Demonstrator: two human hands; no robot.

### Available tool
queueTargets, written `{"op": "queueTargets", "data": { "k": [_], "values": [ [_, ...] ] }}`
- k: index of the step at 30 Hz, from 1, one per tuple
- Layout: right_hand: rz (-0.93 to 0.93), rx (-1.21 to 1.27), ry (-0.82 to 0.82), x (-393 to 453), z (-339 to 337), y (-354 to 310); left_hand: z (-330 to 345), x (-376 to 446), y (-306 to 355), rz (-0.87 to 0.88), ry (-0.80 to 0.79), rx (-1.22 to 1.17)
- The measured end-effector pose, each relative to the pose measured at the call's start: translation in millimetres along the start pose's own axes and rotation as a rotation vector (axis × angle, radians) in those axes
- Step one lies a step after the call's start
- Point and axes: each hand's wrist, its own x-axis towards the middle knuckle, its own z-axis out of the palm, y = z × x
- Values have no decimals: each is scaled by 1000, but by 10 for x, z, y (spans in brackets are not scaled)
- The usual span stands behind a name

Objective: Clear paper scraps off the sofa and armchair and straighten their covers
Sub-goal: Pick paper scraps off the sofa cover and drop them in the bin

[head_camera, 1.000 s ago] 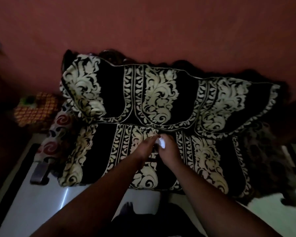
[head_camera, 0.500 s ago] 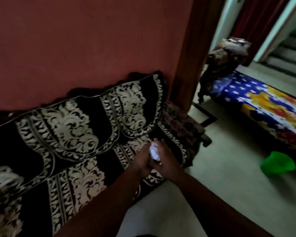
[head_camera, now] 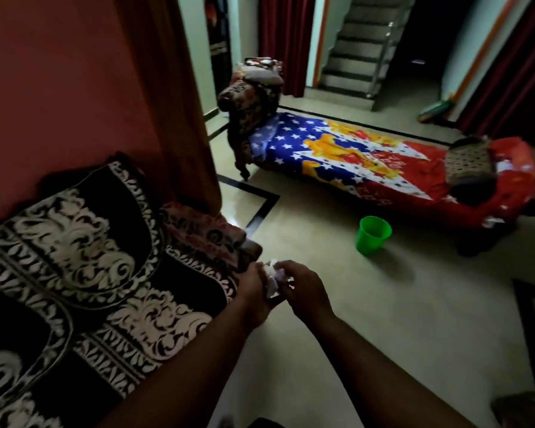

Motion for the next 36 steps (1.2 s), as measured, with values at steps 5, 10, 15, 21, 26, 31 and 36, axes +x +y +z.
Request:
{"op": "queueTargets", "data": {
  "k": [5, 10, 15, 21, 26, 31, 36],
  "values": [
    [171, 31, 122, 393, -473, 609, 580, 679, 14, 25, -126, 161],
    [298, 227, 188, 980, -796, 1161, 1061, 1617, 150, 55, -232, 240],
    [398, 238, 134, 1617, -1130, 1494, 1635, 2316, 471, 10, -313, 357],
    [494, 4, 276, 2306, -1594, 1878, 2440, 2968, 741, -9, -450, 579],
    [598, 172, 371, 2729, -2059, 2571, 3177, 3617, 683, -92, -453, 510],
    [643, 455, 526, 3237, -2661, 3389, 3925, 4322, 600, -184, -437, 443],
    [673, 509, 523, 3726, -3121, 4074, 4682, 4884, 570, -175, -439, 475]
  ]
}}
